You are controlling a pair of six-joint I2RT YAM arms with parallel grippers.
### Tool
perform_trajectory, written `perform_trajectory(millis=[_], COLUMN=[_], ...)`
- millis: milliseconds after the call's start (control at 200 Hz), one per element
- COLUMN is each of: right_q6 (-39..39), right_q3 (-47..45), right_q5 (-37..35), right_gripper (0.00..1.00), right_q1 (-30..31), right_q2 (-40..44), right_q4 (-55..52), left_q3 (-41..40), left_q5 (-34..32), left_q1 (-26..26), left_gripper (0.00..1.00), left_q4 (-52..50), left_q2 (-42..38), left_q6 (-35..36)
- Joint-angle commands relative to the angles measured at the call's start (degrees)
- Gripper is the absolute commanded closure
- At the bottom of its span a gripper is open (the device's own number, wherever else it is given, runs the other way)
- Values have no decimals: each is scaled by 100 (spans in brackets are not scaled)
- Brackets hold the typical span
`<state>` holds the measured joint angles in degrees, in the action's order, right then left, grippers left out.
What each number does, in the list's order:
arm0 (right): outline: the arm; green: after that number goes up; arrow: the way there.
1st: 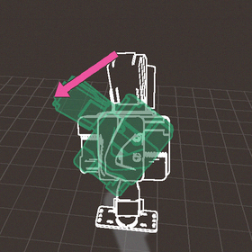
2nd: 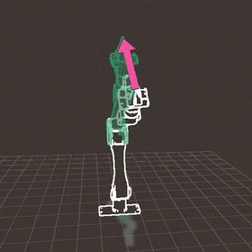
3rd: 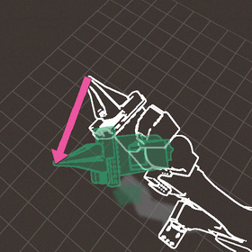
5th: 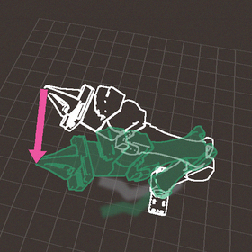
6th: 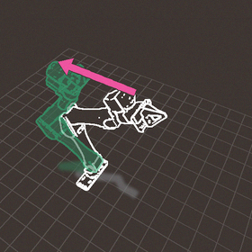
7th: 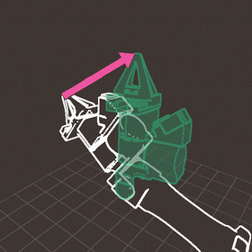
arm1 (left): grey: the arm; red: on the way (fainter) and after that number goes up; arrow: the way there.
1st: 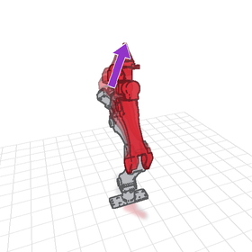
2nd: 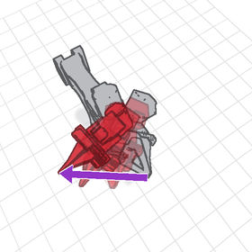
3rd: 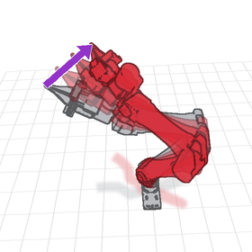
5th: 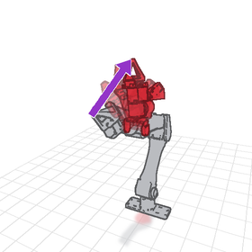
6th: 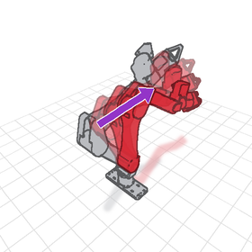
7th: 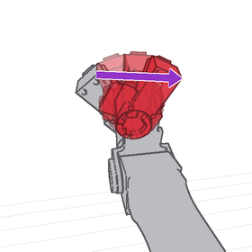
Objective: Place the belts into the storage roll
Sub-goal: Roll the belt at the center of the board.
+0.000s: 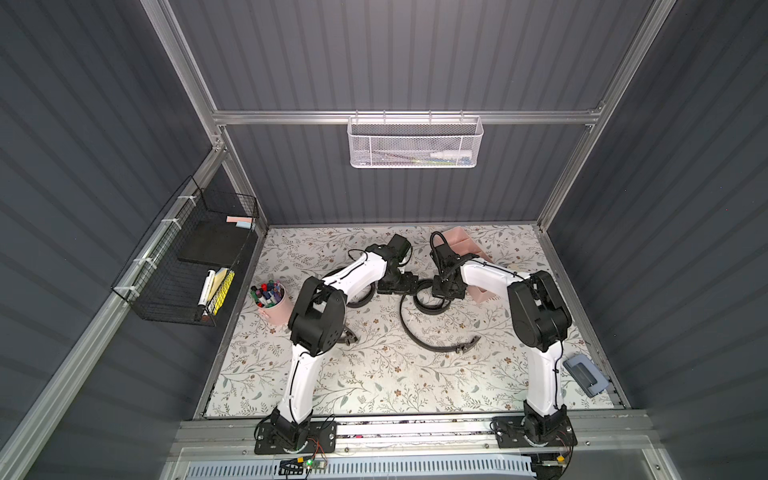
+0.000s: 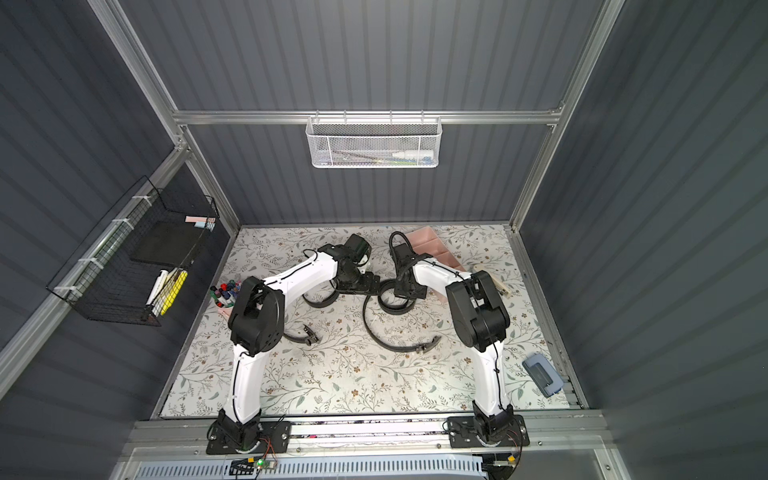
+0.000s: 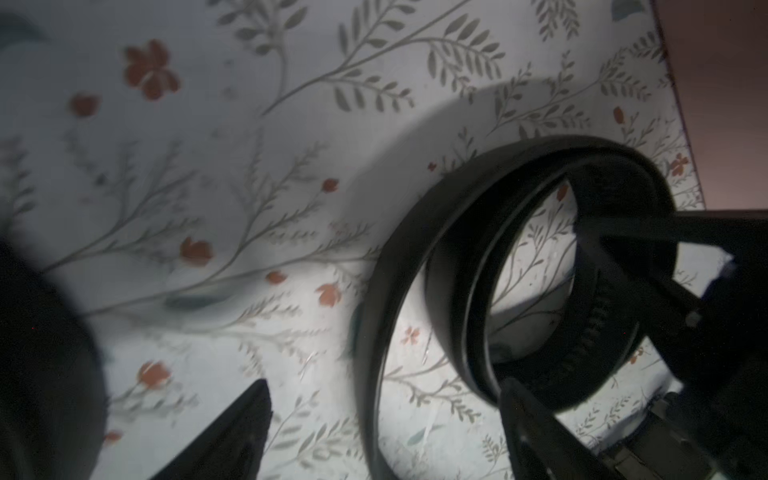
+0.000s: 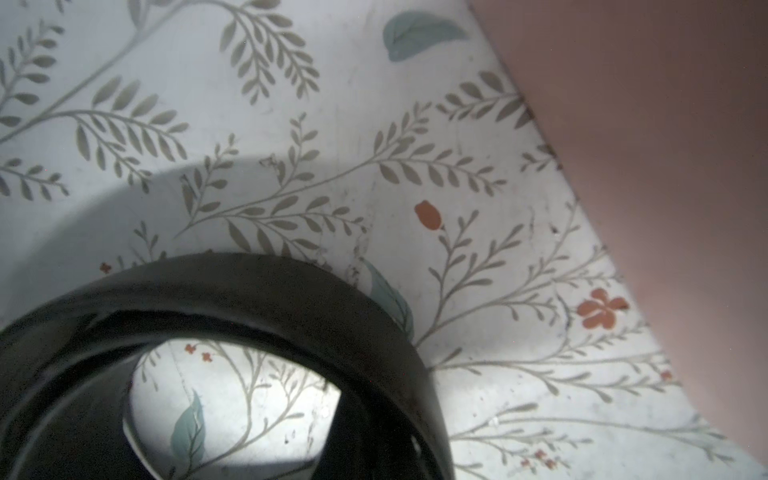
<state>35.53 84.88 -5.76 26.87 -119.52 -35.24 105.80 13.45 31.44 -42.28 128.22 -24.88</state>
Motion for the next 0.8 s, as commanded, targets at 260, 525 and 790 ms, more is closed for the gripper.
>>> perform_trajectory(millis=[260, 525, 790], right_q6=[-54, -68, -415], right_q3=[54, 112, -51], right_q5=[147, 200, 575], right_gripper=[100, 100, 71], right_q1=[-72, -135, -252], right_q2=[-511, -421, 374], right_q4=[-181, -183, 381], left_q3=[1220, 1159, 1161], left_q5=[339, -468, -791], left_q1=[42, 85, 108], left_gripper=[17, 60, 85], left_q4=[-296, -921, -1316], left_q2=[1187, 1128, 1053], left_q6=[473, 805, 694])
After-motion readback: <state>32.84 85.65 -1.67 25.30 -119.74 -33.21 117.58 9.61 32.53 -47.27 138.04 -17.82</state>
